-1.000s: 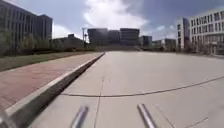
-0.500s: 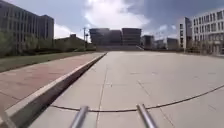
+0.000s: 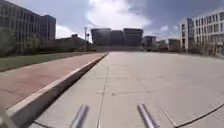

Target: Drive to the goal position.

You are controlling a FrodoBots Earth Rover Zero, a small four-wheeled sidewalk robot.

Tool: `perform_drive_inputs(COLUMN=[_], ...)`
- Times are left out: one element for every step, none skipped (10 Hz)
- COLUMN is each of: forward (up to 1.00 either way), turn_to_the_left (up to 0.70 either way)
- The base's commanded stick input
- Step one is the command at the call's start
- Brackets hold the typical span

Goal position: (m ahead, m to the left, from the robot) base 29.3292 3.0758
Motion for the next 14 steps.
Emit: perform_drive_inputs(forward=[0.7,0.7,0.7,0.7,0.7,0.7,0.7,0.7,0.7,0.7,0.7,0.7,0.7,0.7], turn_to_the_left=[0.0,0.0,0.0,0.0,0.0,0.0,0.0,0.0,0.0,0.0,0.0,0.0,0.0,0.0])
